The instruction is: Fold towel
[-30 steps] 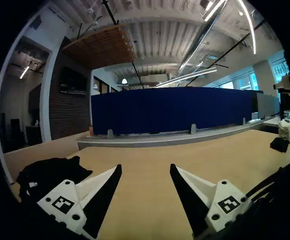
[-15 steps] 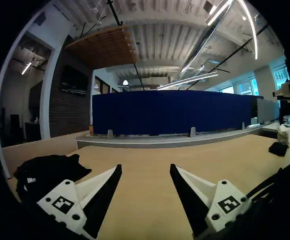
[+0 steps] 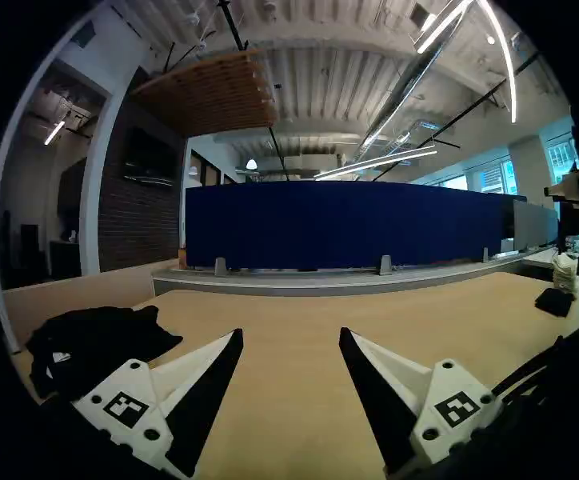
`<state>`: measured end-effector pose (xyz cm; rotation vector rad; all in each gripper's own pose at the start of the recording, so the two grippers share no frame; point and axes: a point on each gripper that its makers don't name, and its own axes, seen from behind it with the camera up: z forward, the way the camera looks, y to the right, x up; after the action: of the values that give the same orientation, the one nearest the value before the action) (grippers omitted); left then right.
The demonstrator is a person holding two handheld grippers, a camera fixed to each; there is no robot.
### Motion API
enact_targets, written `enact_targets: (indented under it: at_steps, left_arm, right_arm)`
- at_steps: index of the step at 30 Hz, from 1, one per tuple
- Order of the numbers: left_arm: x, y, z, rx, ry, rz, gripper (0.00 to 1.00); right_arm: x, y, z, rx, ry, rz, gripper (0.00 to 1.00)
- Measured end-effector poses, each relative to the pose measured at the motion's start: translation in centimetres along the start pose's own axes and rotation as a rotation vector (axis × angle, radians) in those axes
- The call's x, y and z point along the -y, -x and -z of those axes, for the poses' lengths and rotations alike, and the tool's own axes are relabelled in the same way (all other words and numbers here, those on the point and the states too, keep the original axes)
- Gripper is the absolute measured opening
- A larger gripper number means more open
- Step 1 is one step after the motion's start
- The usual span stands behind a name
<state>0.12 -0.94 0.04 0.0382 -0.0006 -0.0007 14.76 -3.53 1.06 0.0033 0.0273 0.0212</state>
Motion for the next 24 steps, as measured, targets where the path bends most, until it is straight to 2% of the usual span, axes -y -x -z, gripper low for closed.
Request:
enact_targets:
  at_steps: [8, 24]
  left_arm:
    - [0.1, 0.0, 0.0, 0.000, 0.000, 0.000, 0.89]
    - [0.1, 0.0, 0.1, 0.000, 0.000, 0.000, 0.89]
  right_arm:
    - [-0.6, 3.9, 0.4, 0.019, -0.015, 0.018, 1.00]
    - [-3.6, 11.4, 0.9, 0.034, -0.006, -0.055, 1.00]
